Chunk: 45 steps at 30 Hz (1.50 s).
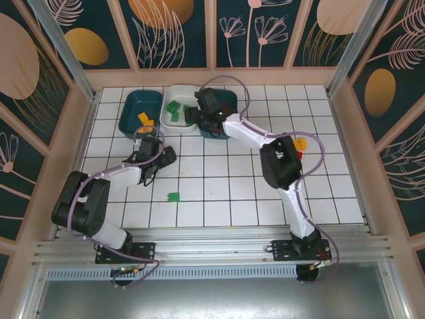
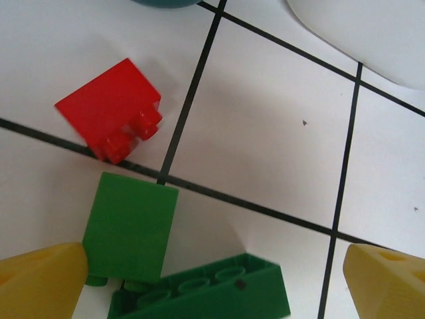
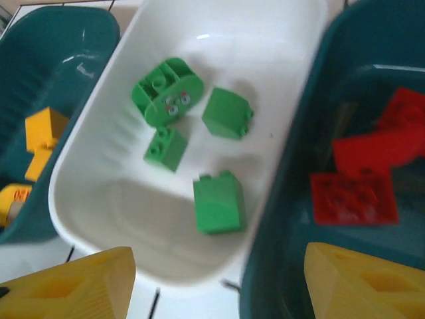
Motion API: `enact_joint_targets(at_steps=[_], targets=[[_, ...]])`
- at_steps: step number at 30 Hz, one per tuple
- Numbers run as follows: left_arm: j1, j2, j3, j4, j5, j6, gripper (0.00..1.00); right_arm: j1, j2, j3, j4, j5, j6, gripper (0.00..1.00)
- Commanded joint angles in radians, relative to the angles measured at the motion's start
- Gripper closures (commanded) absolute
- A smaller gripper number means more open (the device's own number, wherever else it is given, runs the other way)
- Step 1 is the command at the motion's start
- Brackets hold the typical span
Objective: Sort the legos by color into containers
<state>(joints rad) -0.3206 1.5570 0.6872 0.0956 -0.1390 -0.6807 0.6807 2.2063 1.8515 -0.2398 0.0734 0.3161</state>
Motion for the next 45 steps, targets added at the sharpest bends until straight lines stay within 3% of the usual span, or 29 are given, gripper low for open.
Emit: enact_joint_targets(at_steps=[1,8,19,24,31,38,40,41,45], targets=[[0.004,0.023,0.020,0.041,0.041,0.007,0.02,0.005,-0.174,-0.173,0.128,0.053,-0.006,0.31],[-0.011,0.001,-0.030,0.121,0.230,-0.100,0.02,-0.017,-0.317,-0.385,0.178,0.093,0.005,0.31],[-0.157,-0.022,-0.022,0.111,0.292,-0.165,0.01,-0.064,-0.405,-0.505,0.209,0.095,0.030,0.31],[-0.158,-0.013,0.049,-0.030,0.135,-0.064,0.02,-0.074,-0.438,-0.546,0.210,0.098,0.031,0.31],[-0.184,0.123,0.179,-0.140,0.045,0.036,0.09,-0.088,-0.484,-0.617,0.220,0.107,0.042,0.31],[-0.227,0.190,0.228,-0.220,-0.093,0.085,0.23,-0.118,-0.551,-0.703,0.226,0.106,0.053,0.33],[-0.231,0.204,0.239,-0.227,-0.100,0.096,0.32,-0.126,-0.564,-0.719,0.225,0.105,0.055,0.34],[-0.232,0.211,0.246,-0.230,-0.099,0.101,0.39,-0.128,-0.569,-0.725,0.221,0.104,0.056,0.34],[-0.232,0.224,0.279,-0.252,-0.097,0.118,0.86,-0.128,-0.594,-0.736,0.185,0.107,0.062,0.35]])
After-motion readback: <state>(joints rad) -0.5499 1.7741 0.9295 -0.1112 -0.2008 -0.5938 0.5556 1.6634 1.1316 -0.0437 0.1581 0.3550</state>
